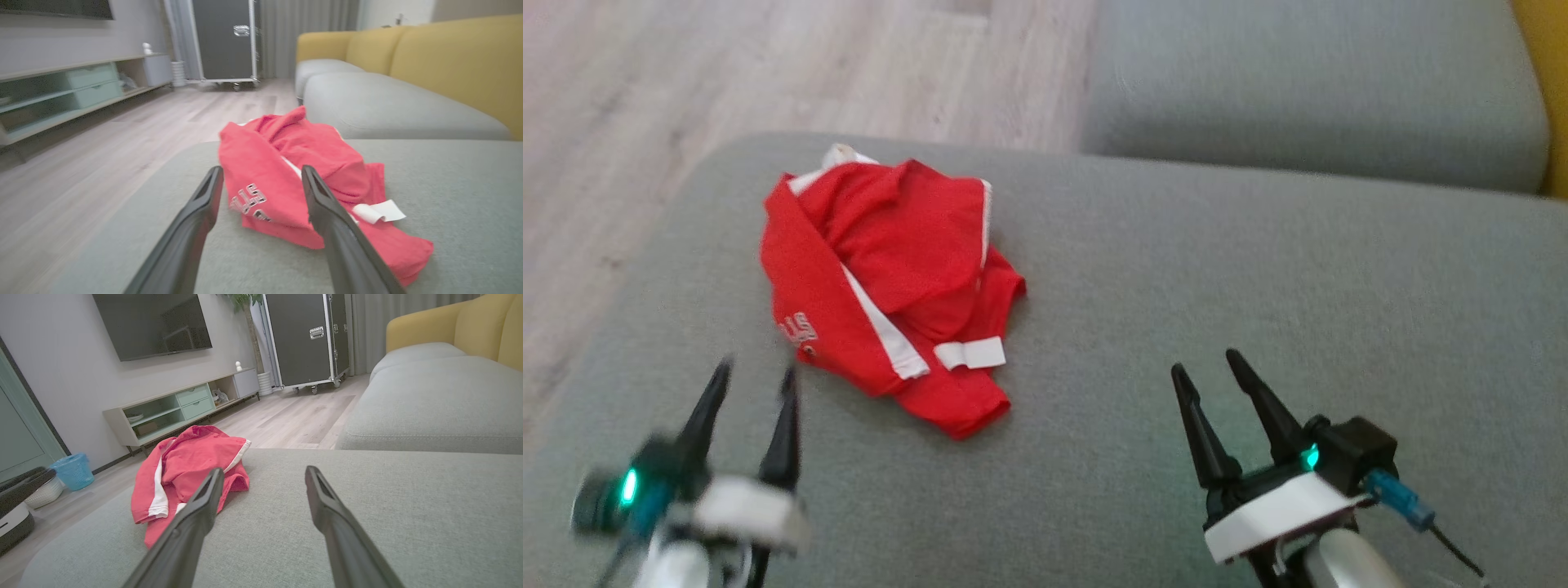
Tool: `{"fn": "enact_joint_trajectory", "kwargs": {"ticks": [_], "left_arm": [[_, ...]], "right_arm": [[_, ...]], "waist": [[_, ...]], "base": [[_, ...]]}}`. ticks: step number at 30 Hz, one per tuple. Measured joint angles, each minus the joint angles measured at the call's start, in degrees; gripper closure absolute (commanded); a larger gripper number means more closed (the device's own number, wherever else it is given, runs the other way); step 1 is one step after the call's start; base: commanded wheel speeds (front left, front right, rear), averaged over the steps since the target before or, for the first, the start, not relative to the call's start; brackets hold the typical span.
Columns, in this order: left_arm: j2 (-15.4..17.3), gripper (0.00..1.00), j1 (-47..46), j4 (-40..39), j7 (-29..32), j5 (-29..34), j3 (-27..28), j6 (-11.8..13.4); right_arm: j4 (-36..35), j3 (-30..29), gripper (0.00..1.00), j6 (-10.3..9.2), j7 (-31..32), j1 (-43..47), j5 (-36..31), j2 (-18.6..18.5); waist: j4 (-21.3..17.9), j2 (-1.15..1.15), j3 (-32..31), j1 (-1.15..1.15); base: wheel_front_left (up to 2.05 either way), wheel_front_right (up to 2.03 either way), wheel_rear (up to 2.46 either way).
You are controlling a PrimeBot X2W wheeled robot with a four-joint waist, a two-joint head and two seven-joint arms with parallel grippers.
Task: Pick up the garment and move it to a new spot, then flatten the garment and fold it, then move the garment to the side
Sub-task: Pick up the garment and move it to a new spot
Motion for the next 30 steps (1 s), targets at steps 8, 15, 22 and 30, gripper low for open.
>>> {"fn": "enact_joint_trajectory", "kwargs": {"ticks": [8,15,22,30], "left_arm": [[8.6,0.0,-18.6,7.9,12.7,-5.7,-10.1,-1.2],[13.6,0.0,-28.3,17.7,20.6,-12.1,-13.2,-1.2],[14.2,0.0,-32.0,24.5,22.2,-13.8,-13.0,-1.2],[13.1,1.0,-34.0,30.9,24.0,-18.9,-10.1,-0.6]], "right_arm": [[-1.5,-1.1,0.0,0.0,0.0,-4.4,-1.2,-0.1],[-2.1,-1.9,0.0,0.0,0.0,-6.0,-1.6,-0.1],[-2.5,-2.1,0.0,0.0,0.0,-7.0,-1.6,-0.2],[-2.7,-2.5,0.0,0.0,0.0,-7.3,-2.0,-0.2]], "waist": [[-3.1,0.0,6.1,0.02],[-6.9,0.0,10.5,0.01],[-9.4,0.0,12.8,0.01],[-10.1,0.0,13.9,0.01]], "base": [[0.0,0.0,0.0],[0.0,0.0,0.0],[0.0,0.0,0.0],[0.0,0.0,0.0]]}}
